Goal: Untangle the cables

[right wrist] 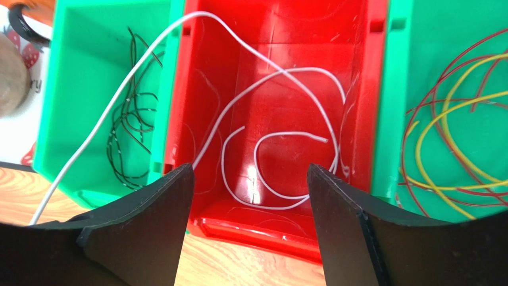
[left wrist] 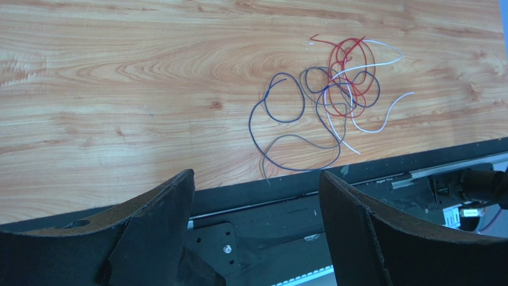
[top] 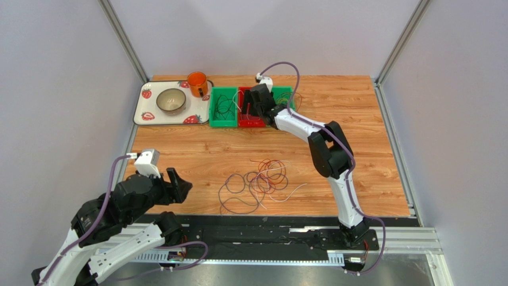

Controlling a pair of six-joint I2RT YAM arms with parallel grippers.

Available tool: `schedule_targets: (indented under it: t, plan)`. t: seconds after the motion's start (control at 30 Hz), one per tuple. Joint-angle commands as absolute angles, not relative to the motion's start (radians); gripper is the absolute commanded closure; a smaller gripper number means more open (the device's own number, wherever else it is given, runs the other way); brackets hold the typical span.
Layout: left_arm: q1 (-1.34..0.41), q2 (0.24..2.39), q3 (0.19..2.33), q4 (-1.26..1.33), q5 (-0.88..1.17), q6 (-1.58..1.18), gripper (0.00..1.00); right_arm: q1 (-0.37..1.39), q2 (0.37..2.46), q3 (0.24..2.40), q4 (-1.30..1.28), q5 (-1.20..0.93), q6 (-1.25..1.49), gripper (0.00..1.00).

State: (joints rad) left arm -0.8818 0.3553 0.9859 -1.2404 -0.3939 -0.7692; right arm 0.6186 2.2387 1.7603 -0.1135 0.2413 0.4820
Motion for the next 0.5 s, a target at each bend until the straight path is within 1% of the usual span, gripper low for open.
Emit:
schedule_targets:
  t: [0.0, 0.07, 0.1, 0.13, 0.37, 0.43, 0.47]
  plan:
    - [-0.879, 0.402, 0.986, -1.232, -0.385, -0.758, 0.16, 0.615, 2.232, 1.888, -0.282, 0.281, 0.511, 0.26]
    - [-0.877, 0.419, 0.988, -1.236, -0.387, -0.759, 0.15, 0.617, 2.212, 1.894, -0.31, 0.281, 0.522, 0.24]
    - [-0.877, 0.425, 0.988, -1.238, -0.387, -0.761, 0.16, 0.615, 2.206, 1.896, -0.342, 0.282, 0.523, 0.18]
    - [-0.877, 0.429, 0.989, -1.236, -0.385, -0.758, 0.16, 0.617, 2.194, 1.908, -0.368, 0.293, 0.52, 0.18]
    - [-0.877, 0.457, 0.991, -1.239, -0.39, -0.759, 0.15, 0.615, 2.114, 1.908, -0.541, 0.455, 0.483, 0.17]
    - [-0.877, 0.469, 0.992, -1.241, -0.394, -0.762, 0.15, 0.615, 2.071, 1.875, -0.569, 0.479, 0.483, 0.17]
    - [-0.877, 0.491, 0.994, -1.243, -0.4, -0.765, 0.15, 0.614, 2.019, 1.82, -0.557, 0.489, 0.489, 0.16]
